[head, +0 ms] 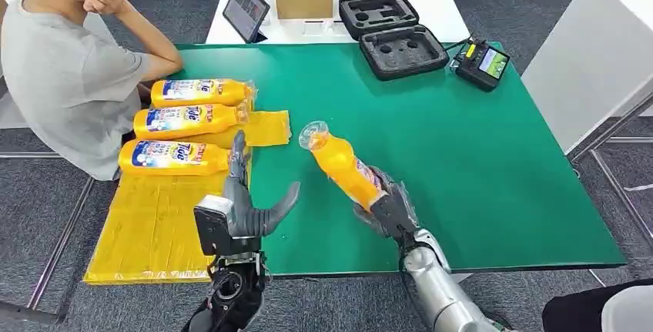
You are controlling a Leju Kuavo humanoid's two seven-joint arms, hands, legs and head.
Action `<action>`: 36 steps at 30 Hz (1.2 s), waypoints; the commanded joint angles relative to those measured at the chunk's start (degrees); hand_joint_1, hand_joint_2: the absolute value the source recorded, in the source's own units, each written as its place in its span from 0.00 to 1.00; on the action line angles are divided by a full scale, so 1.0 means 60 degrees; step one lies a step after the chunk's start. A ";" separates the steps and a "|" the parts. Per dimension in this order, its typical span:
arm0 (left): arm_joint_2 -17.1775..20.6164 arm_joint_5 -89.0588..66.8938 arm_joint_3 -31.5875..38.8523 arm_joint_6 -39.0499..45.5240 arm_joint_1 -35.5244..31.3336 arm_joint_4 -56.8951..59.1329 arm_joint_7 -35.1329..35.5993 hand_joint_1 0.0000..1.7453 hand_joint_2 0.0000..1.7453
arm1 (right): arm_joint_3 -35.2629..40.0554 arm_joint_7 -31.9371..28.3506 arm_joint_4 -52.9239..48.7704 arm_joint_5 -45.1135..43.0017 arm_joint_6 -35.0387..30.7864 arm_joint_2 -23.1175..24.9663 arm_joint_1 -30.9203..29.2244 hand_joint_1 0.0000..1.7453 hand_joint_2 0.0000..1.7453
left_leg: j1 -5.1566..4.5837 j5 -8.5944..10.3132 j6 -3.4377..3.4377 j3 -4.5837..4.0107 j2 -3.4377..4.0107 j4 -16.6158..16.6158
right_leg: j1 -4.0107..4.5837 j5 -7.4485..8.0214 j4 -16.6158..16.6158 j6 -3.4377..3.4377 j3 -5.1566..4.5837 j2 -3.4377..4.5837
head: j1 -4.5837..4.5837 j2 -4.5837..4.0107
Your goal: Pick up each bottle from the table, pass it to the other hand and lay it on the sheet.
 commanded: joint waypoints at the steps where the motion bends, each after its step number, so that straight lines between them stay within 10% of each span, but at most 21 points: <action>1: -0.0226 0.1540 -0.0464 -0.1146 -0.1072 0.3743 0.0022 0.00 1.00 | 0.0363 -0.0059 -0.0797 -0.0534 0.0098 0.0137 0.0623 1.00 1.00 | 0.0011 0.0001 -0.0020 0.0032 -0.0047 -0.0019 | 0.0009 -0.0010 -0.0023 -0.0016 0.0042 -0.0036 | 0.0000 0.0000; 36: -0.0355 0.3282 -0.1345 -0.1899 -0.1689 0.3771 0.0363 0.00 1.00 | 0.2094 -0.0029 0.1448 -0.0928 -0.0558 0.0682 -0.0632 1.00 1.00 | 0.0012 -0.0007 -0.0017 -0.0048 0.0005 0.0004 | 0.0011 -0.0008 0.0003 -0.0016 -0.0042 0.0006 | 0.0004 0.0000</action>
